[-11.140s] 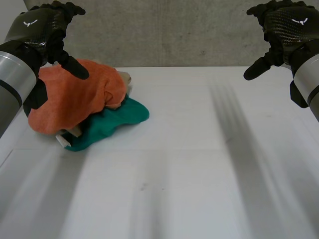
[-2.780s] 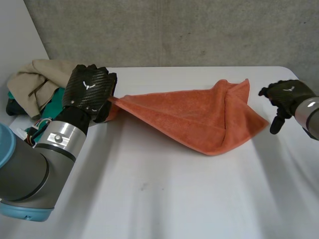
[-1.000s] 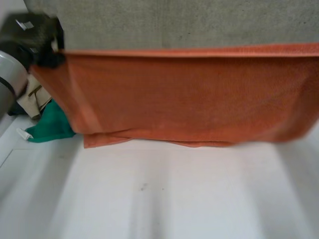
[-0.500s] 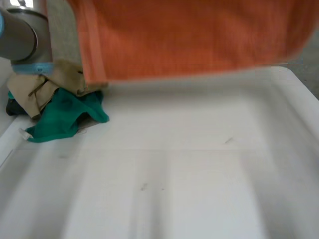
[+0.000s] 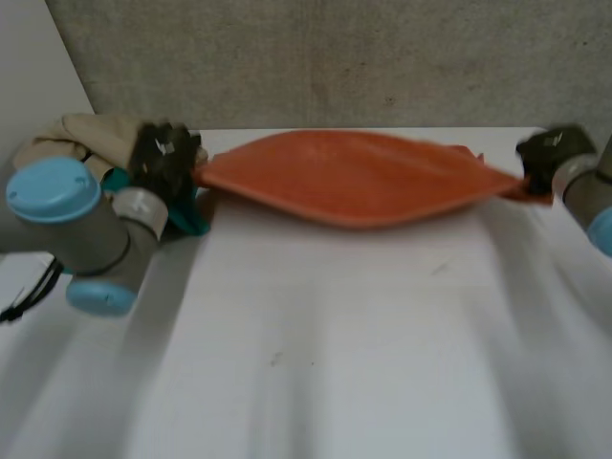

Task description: Fold the laundry.

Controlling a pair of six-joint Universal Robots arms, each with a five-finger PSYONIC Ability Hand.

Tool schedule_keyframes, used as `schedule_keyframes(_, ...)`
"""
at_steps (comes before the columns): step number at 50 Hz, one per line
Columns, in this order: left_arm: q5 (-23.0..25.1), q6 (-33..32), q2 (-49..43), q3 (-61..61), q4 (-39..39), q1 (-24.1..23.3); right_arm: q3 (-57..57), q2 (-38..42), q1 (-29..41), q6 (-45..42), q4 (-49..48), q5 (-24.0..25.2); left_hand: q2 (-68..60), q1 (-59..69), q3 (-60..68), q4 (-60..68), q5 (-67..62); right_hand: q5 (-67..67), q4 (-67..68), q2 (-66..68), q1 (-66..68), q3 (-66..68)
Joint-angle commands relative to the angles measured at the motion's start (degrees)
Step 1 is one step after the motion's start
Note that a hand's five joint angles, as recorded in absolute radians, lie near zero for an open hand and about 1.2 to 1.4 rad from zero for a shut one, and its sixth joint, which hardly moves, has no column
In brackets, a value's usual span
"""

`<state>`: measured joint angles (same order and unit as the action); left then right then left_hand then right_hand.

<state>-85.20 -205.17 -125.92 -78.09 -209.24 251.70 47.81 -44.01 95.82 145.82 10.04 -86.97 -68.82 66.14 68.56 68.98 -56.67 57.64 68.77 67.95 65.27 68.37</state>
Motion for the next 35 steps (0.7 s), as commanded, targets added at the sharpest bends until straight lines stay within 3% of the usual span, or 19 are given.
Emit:
schedule_keyframes(1,-0.15,-11.91,13.31,-17.43,16.03,-0.6,15.7,-7.29,-0.72,-6.32,12.0,-3.2,-11.18,13.86,11.44,11.02,-13.33,12.36,11.23,12.05,14.73,11.63)
schedule_keyframes(5,-0.41,-18.67,23.68,-27.62,25.96,-0.34,31.34,-21.7,-3.53,-14.66,19.48,-5.31,-11.18,13.86,11.44,11.02,-13.33,12.36,11.23,12.05,14.73,11.63)
schedule_keyframes(6,-0.32,-20.26,25.27,-29.03,28.16,-0.25,37.47,-26.26,-4.84,-20.08,19.4,-5.4,-11.18,13.86,11.44,11.02,-13.33,12.36,11.23,12.05,14.73,11.63)
schedule_keyframes(10,0.47,-25.89,30.99,-32.74,36.96,0.89,44.45,-29.9,-5.91,-30.56,17.22,-5.23,-11.18,13.86,11.44,11.02,-13.33,12.36,11.23,12.05,14.73,11.63)
schedule_keyframes(14,0.29,-26.6,31.26,-30.2,37.85,-0.86,45.18,-29.73,-5.65,-30.17,14.05,-5.23,-11.18,13.86,11.44,11.02,-13.33,12.36,11.23,12.05,14.73,11.63)
schedule_keyframes(23,-1.81,-19.48,14.31,-12.98,23.18,-2.27,32.71,-19.28,-5.03,-18.56,4.73,-4.96,-11.18,13.86,11.44,11.02,-13.33,12.36,11.23,12.05,14.73,11.63)
schedule_keyframes(30,-6.56,-19.13,0.52,3.7,21.94,-5.6,22.86,-9.44,-3.63,-15.92,-1.78,-5.05,-11.18,13.86,11.44,11.02,-13.33,12.36,11.23,12.05,14.73,11.63)
schedule_keyframes(35,-6.48,-19.22,-7.14,12.42,21.77,-6.4,16.88,-3.99,-3.1,-15.83,-2.22,-5.14,-11.18,13.86,11.44,11.02,-13.33,12.36,11.23,12.05,14.73,11.63)
